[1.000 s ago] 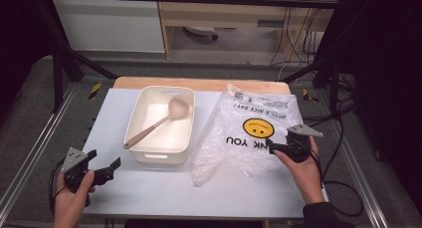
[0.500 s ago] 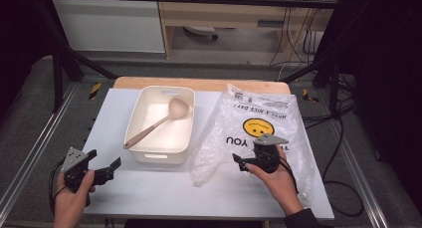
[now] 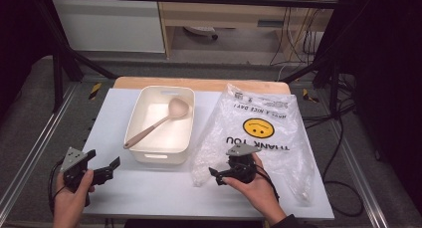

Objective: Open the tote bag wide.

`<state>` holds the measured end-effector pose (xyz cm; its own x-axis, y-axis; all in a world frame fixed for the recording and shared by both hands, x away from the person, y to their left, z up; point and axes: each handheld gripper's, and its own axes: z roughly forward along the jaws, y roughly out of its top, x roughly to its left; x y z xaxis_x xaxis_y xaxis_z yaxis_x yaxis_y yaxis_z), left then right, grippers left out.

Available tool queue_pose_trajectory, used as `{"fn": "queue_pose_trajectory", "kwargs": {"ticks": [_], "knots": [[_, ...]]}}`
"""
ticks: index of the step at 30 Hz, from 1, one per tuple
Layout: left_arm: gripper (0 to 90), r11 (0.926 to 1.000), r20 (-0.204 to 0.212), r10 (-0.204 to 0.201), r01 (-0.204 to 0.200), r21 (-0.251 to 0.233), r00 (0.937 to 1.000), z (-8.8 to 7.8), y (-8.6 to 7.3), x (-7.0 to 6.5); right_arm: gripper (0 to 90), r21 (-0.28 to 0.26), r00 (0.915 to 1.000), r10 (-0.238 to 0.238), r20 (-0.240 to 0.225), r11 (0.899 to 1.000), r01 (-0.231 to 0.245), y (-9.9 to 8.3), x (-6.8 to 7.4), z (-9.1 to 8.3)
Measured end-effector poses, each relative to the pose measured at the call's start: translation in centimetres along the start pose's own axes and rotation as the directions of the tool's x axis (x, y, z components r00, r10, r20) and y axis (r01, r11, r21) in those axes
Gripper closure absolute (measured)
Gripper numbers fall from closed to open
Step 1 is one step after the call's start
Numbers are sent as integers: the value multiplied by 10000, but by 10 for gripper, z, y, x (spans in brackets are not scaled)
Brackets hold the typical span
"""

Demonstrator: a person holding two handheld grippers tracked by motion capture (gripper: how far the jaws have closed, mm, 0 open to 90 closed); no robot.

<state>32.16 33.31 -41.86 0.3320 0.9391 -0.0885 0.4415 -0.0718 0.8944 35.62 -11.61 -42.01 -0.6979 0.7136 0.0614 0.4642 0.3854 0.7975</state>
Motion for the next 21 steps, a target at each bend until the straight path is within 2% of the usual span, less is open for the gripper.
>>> {"fn": "queue_pose_trajectory", "kwargs": {"ticks": [12,16,19,21], "knots": [[58,10000,-17,-67,67,7,10000,0,0,0,57,776,9957,-666,-650,9944,716,-4,36,29],[58,10000,-24,-27,27,-7,10000,0,0,0,46,826,9940,-703,-842,9936,773,-4,47,38],[58,10000,0,-37,37,3,10000,0,0,1,44,942,9903,-1112,-828,9884,1189,-5,56,44],[58,10000,5,-23,23,8,10000,-1,0,1,56,1194,9894,-1221,-789,9842,1309,-7,58,49]]}}
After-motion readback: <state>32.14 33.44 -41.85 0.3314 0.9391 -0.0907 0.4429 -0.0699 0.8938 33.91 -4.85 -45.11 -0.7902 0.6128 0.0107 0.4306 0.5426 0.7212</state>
